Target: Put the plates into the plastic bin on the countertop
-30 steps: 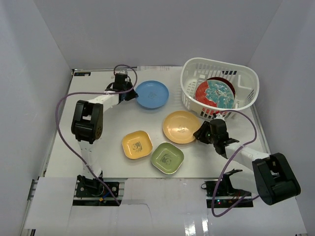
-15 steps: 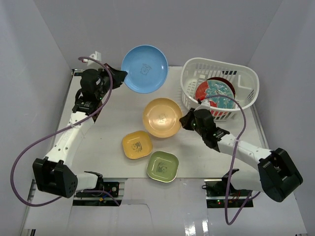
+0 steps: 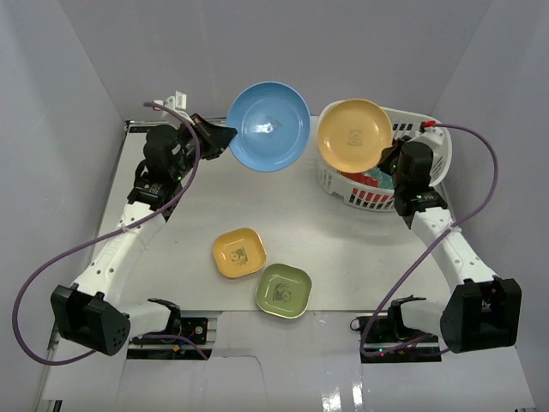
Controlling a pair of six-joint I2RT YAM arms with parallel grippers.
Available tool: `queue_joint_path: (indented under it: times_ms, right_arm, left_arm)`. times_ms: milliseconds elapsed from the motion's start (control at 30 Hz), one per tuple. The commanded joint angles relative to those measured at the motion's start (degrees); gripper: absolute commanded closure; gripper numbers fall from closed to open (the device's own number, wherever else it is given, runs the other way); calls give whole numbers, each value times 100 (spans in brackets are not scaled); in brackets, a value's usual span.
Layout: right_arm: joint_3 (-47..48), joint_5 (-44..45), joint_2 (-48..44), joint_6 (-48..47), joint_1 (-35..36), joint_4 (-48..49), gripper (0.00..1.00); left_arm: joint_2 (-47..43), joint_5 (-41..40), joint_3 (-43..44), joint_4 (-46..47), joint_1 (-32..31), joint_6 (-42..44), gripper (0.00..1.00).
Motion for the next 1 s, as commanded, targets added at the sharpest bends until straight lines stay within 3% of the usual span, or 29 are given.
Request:
queue_joint_path:
  times_ms: [0, 200, 233, 267, 367, 500, 667, 733, 833, 900, 933, 967]
  right_arm:
    - [172, -213, 17, -127, -638, -219, 92]
    - [66, -1196, 527, 102, -1702, -201, 91]
    - [84, -1555, 545, 154, -1877, -210, 84]
    - [101, -1663, 545, 172, -1931, -219, 59]
    - [163, -1986, 239, 347, -2168, -307, 24]
    - [163, -2497, -324, 637, -2476, -324, 25]
    - [-21, -2805, -1377, 735, -2477, -298, 39]
    - [-30, -2990, -1607, 682, -2477, -455, 41]
    - [-145, -3367, -1959, 551, -2468, -517, 41]
    - [-162, -3648, -2117, 471, -2468, -676, 39]
    - [-162, -3737, -2170, 454, -2451, -711, 37]
    - [-162, -3877, -2284, 453, -2433, -746, 35]
  left_arm:
    - [241, -34, 274, 258, -443, -49, 100]
    - [1357, -605, 1064, 251, -1376, 355, 100]
    - [1532, -719, 1204, 225, -1438, 390, 100]
    - [1917, -764, 1519, 172, -1552, 426, 100]
    - [2736, -878, 2256, -56, -1719, 443, 100]
    - [3747, -1019, 3284, -258, -2009, 478, 100]
    - [5038, -1475, 4920, -880, -2527, 786, 100]
    - [5707, -1546, 5823, -1101, -2625, 953, 100]
    - [6322, -1608, 6494, -1331, -2765, 1006, 100]
    - [6473, -1617, 6602, -1331, -2809, 962, 81]
    - [6560, -1591, 6672, -1331, -2810, 910, 64]
    - [6570, -1590, 6707, -1331, -2810, 909, 31]
